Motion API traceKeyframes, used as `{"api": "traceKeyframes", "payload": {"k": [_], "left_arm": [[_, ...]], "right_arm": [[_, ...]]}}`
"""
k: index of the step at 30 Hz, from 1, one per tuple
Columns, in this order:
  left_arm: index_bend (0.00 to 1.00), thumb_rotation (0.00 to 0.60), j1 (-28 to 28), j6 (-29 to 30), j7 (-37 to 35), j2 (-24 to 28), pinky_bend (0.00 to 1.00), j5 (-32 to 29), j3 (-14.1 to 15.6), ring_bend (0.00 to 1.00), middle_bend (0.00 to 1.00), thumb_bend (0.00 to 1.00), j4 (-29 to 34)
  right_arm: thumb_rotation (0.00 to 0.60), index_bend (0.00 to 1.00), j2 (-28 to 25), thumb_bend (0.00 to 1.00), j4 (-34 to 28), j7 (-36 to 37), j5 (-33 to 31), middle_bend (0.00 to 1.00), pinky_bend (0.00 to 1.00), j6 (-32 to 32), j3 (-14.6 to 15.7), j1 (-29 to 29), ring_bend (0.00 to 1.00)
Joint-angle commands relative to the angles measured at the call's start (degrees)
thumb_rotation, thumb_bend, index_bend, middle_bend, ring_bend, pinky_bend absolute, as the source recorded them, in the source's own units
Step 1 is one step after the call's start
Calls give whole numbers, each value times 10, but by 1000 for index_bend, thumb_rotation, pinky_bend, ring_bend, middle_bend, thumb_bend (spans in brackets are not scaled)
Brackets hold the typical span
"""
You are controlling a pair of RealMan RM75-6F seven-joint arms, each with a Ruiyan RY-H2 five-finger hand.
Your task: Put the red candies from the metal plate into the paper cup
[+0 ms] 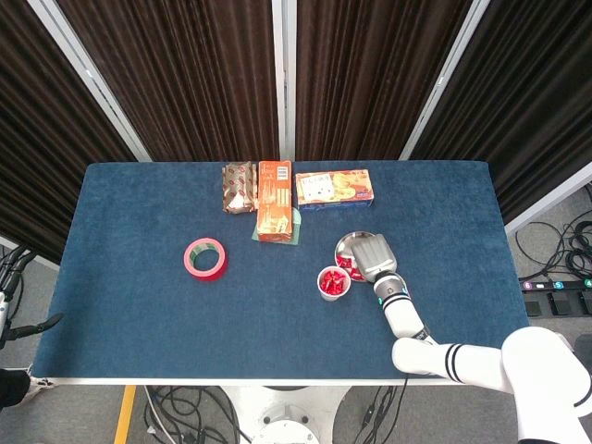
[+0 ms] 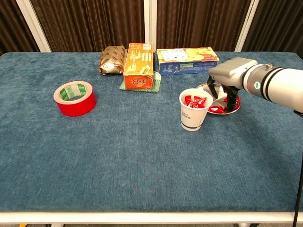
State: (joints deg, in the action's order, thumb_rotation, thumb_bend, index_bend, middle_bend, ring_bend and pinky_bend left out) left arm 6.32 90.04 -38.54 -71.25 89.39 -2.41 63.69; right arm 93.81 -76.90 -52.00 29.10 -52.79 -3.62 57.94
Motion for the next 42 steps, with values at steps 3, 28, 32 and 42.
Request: {"api": "traceKeyframes", "payload": {"k": [3,28,32,42], "left_arm": [[127,600,1,-1,-3,1,99,-2,-2,34,100,118,-4],[127,600,3,-8,-13,-8,98,-5,-2,34,100,117,-21],[126,600,3,-8,-13,-8,98,-5,-2,34,100,117,-21],[127,600,3,-7,-13,-8,98,-5,-1,34,100,117,-22]], "right_arm": [[600,476,2,101,-4,5,7,1000,1000,0,-7,3,1000],[600,484,24,105,37,-10,-10,1000,1000,14,3,3,1000],[600,486,28,106,42,-13,-14,1000,1000,20,4,5,1000],[600,538,34,118,51,-19,-27,1000,1000,32,5,8,1000]]}}
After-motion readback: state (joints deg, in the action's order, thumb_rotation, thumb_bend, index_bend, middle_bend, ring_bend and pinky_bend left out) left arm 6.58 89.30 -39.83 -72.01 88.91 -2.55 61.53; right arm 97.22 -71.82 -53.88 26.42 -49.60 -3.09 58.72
